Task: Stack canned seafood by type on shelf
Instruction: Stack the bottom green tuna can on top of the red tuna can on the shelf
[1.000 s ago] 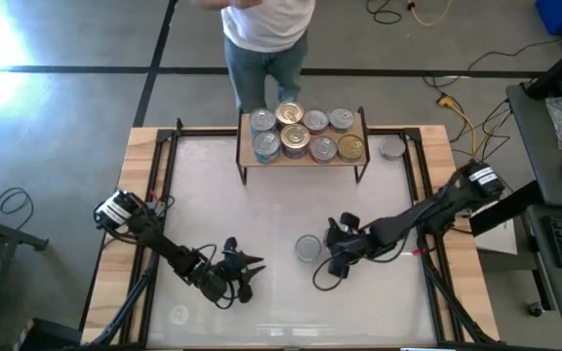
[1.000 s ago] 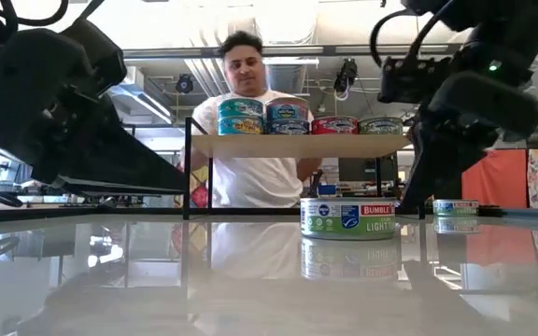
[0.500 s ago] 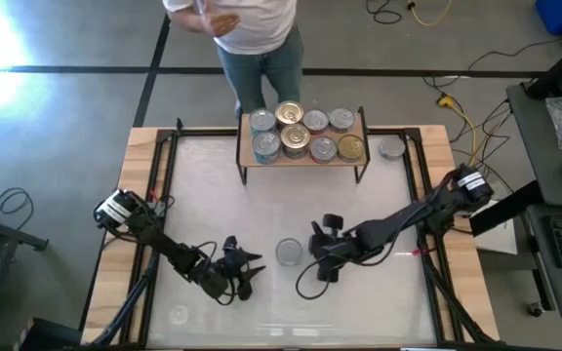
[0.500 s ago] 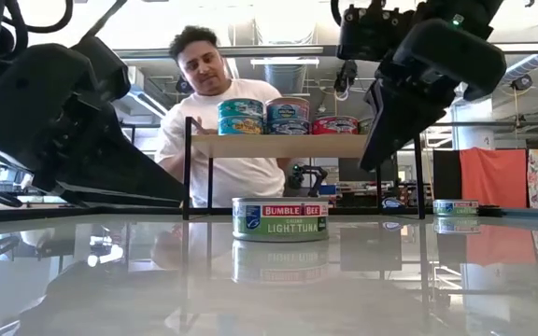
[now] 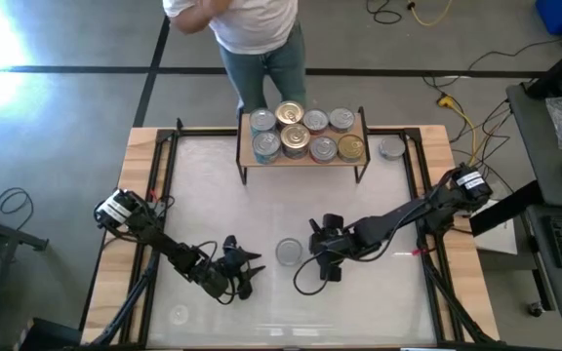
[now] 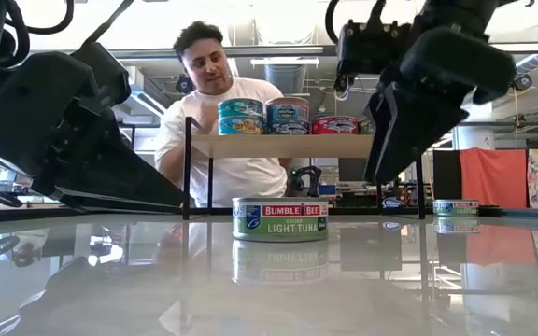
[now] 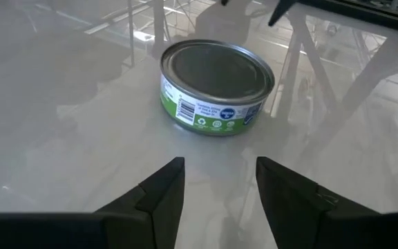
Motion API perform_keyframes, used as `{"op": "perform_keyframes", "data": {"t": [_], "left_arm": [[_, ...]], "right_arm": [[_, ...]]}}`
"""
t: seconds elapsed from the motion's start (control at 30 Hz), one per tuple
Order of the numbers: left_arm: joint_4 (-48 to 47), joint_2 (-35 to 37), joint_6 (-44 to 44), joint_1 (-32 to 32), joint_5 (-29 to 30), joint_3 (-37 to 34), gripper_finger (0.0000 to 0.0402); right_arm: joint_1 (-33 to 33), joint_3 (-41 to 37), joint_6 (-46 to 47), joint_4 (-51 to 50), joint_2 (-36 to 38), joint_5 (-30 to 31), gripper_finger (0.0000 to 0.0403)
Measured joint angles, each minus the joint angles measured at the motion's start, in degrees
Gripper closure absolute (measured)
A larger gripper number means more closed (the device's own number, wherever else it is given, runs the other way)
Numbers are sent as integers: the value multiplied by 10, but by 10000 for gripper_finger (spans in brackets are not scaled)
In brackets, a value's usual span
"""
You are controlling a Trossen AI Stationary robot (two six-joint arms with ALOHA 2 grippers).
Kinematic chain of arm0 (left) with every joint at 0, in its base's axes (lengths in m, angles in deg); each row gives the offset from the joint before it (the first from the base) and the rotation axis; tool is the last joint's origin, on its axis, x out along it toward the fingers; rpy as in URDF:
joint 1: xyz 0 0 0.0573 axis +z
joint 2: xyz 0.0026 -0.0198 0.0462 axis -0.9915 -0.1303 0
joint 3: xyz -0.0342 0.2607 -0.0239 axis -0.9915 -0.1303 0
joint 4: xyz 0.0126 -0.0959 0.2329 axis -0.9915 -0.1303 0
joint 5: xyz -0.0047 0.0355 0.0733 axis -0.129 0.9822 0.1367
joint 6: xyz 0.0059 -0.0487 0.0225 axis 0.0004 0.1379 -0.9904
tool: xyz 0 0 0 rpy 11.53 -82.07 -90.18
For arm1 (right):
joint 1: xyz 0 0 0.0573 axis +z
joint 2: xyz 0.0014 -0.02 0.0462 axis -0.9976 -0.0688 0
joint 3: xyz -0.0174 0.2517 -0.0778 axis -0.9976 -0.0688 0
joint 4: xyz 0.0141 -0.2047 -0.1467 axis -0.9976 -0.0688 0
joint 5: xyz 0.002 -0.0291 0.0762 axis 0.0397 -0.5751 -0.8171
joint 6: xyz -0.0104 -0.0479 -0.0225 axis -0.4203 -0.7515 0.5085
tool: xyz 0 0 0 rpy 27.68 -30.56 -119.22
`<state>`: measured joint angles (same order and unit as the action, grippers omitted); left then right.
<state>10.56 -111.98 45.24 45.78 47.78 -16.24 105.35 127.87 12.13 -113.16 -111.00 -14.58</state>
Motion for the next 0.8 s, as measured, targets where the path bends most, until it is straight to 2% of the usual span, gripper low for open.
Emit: {"op": "perform_keyframes", "data": {"t": [0.17,0.27,0.4,0.53,0.8], "left_arm": [[-1,0,7,3,-8,0,237],[-2,0,18,11,-8,0,237],[-2,0,25,31,-8,0,237],[-5,0,23,50,-8,0,237],[-18,-7,24,67,-19,0,237]], "right_arm": [[-15,-37,-19,97,0,0,52],[-26,-64,-41,147,0,-1,10],[-37,-86,-76,177,0,-9,19],[-48,-91,-107,213,-9,-48,23],[-67,-63,-140,233,-79,-67,23]]}}
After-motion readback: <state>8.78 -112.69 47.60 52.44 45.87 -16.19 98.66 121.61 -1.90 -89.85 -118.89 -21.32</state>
